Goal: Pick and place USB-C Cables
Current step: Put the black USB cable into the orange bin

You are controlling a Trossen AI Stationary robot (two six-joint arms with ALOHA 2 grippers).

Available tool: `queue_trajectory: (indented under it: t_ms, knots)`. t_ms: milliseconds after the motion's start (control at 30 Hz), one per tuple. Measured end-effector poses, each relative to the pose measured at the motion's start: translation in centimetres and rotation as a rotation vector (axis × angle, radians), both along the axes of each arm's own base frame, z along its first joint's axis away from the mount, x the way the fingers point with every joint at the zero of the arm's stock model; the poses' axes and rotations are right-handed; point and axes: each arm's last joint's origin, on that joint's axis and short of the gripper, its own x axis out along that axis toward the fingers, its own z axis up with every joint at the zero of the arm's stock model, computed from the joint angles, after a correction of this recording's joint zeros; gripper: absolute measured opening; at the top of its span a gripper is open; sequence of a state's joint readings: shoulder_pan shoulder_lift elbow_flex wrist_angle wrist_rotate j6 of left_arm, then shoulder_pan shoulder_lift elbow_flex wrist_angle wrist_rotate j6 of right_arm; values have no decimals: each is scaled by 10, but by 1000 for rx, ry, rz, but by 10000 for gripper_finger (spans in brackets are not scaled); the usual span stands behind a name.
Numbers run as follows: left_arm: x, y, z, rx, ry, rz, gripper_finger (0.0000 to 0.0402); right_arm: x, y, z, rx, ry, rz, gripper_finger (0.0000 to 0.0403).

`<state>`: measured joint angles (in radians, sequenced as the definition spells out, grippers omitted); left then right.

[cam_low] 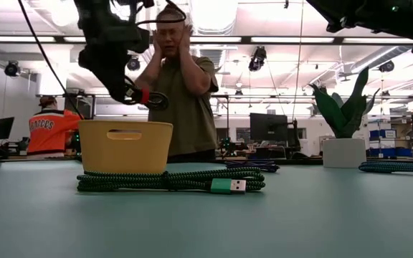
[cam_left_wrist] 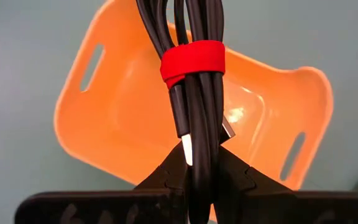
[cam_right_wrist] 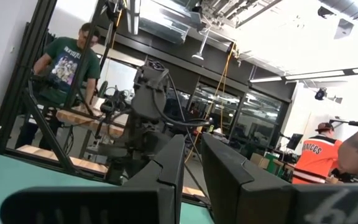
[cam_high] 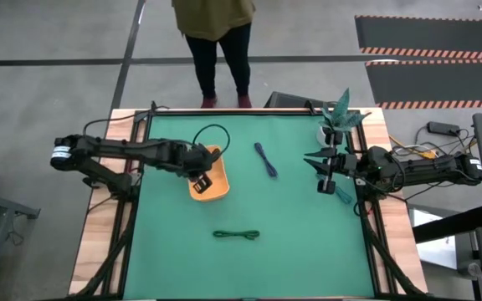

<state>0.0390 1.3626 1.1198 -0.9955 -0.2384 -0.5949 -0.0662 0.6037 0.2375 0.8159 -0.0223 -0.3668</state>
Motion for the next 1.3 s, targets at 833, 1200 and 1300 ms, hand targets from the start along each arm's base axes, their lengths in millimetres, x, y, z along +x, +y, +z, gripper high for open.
queue_trajectory:
  t_ms: [833, 1200, 1300]
  knots:
    - [1, 17, -14, -8, 43, 69, 22, 0, 0, 0, 3, 3, 1, 47]
    - [1, 16, -15, -29, 22, 137, 22, 0, 0, 0, 2, 4, 1, 47]
    - [0, 16, -16, -35, 20, 157, 22, 0, 0, 0, 1, 5, 0, 47]
